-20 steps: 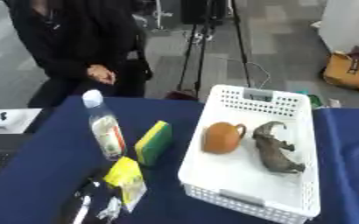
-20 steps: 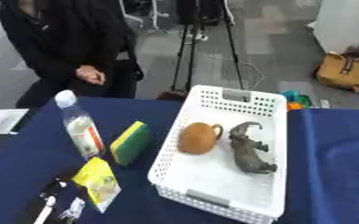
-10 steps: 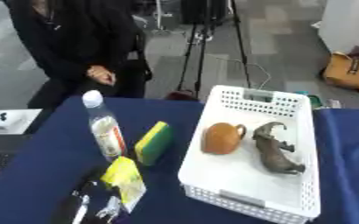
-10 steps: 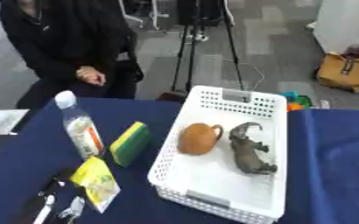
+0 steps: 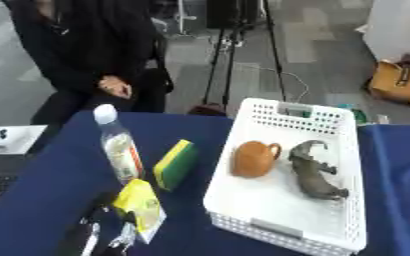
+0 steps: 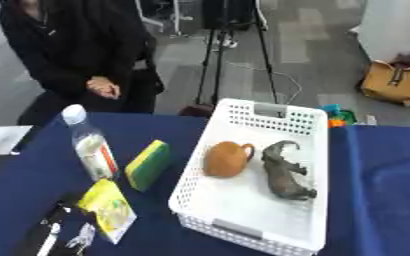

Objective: Pick up objects on the table and place them in the box.

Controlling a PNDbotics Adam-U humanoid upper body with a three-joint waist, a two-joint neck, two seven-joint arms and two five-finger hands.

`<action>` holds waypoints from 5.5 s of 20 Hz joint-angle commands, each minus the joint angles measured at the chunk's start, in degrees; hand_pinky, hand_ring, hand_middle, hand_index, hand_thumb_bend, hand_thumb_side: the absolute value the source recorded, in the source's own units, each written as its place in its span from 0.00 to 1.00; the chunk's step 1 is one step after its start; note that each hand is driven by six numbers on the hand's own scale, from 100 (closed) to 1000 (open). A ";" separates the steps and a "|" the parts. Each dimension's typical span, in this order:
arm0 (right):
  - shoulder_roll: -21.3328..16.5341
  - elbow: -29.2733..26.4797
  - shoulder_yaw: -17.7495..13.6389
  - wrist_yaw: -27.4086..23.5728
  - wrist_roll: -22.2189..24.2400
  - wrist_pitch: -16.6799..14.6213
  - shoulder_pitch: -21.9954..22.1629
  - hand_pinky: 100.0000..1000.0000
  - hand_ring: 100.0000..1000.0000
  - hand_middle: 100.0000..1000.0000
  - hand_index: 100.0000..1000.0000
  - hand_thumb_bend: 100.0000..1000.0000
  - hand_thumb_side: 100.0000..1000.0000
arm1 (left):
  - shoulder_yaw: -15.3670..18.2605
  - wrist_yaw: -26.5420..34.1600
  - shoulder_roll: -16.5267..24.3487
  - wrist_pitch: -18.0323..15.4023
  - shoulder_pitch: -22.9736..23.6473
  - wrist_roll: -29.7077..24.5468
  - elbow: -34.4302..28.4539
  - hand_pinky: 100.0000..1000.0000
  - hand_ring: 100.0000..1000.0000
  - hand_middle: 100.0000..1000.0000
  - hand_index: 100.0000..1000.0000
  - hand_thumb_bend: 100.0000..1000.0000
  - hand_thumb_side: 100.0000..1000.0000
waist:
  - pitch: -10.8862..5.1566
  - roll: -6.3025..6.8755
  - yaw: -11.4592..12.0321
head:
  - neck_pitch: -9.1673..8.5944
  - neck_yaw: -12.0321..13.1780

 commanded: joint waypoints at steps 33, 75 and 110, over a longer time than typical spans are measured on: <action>0.21 -1.34 -0.81 0.23 0.75 0.98 0.03 0.37 0.34 0.26 0.42 0.00 0.95 | 4.81 -8.29 -1.73 6.67 -3.53 -4.50 -0.53 1.00 1.00 1.00 1.00 0.05 1.00 | -1.73 -0.53 0.51 | -1.25 -1.33; -0.14 -1.34 -0.84 0.04 2.13 0.63 0.52 0.36 0.33 0.25 0.41 0.00 0.96 | 7.80 13.16 0.83 -0.05 -4.49 -10.78 -0.53 1.00 1.00 1.00 1.00 0.00 1.00 | -1.12 -0.31 0.79 | -2.01 -2.51; -1.25 -1.34 -0.01 -0.90 4.13 0.08 2.14 0.35 0.32 0.25 0.41 0.00 0.95 | -5.49 -1.03 35.50 -10.27 -10.02 -2.23 -0.53 0.64 0.82 1.00 1.00 0.00 0.98 | -1.87 3.57 -0.14 | 0.35 -2.31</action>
